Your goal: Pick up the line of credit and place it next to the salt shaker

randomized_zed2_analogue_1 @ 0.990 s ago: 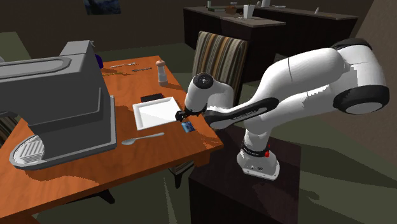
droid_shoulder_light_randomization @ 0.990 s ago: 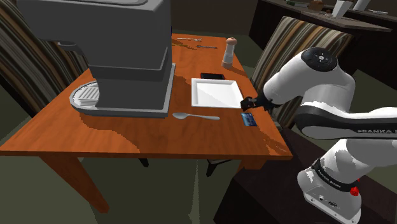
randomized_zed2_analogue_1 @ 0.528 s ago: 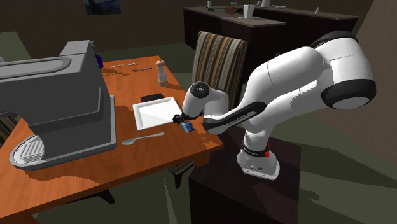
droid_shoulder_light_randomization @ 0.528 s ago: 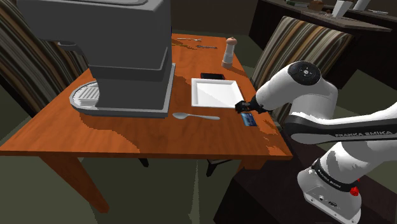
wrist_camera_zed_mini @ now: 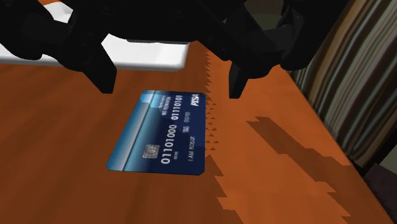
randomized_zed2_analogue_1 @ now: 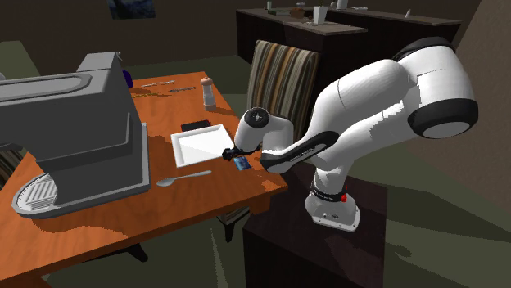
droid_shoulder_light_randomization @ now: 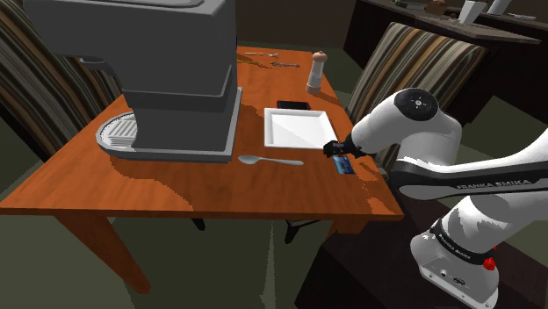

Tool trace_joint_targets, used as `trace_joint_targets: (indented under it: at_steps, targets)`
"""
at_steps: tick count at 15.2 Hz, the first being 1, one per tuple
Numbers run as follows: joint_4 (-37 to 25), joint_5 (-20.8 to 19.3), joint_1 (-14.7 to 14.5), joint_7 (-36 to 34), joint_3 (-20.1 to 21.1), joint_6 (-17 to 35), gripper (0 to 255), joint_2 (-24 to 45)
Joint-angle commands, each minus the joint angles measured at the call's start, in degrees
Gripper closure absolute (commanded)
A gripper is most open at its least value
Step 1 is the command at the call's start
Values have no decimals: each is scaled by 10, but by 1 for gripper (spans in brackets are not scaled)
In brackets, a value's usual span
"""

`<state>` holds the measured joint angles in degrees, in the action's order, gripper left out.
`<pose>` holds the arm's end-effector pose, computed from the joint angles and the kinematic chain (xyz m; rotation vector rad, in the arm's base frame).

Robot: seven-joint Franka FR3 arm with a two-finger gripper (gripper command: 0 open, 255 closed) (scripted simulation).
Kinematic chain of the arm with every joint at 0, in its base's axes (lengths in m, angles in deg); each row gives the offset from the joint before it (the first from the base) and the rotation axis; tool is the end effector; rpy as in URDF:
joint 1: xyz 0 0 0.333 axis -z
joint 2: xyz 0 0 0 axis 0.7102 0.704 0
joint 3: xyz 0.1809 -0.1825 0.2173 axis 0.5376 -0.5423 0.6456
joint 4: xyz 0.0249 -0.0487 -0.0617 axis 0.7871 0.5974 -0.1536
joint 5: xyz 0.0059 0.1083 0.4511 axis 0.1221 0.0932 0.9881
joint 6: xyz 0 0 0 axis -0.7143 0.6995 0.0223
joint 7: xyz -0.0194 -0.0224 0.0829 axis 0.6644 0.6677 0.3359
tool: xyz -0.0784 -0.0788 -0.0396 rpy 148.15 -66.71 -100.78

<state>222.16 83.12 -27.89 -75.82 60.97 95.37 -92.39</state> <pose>0.3446 0.1084 0.2741 2.6795 -0.9321 0.8032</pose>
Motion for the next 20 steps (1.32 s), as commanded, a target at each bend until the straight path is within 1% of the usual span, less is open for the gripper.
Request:
trace_joint_targets:
  at_steps: [1, 10, 15, 20]
  targets:
    - [0, 0, 0, 0, 0, 0, 255, 0]
    - [0, 0, 0, 0, 0, 0, 255, 0]
    - [-14, 7, -32, 29, -44, -56, 255, -37]
    - [-32, 9, -51, 54, -79, -108, 255, -69]
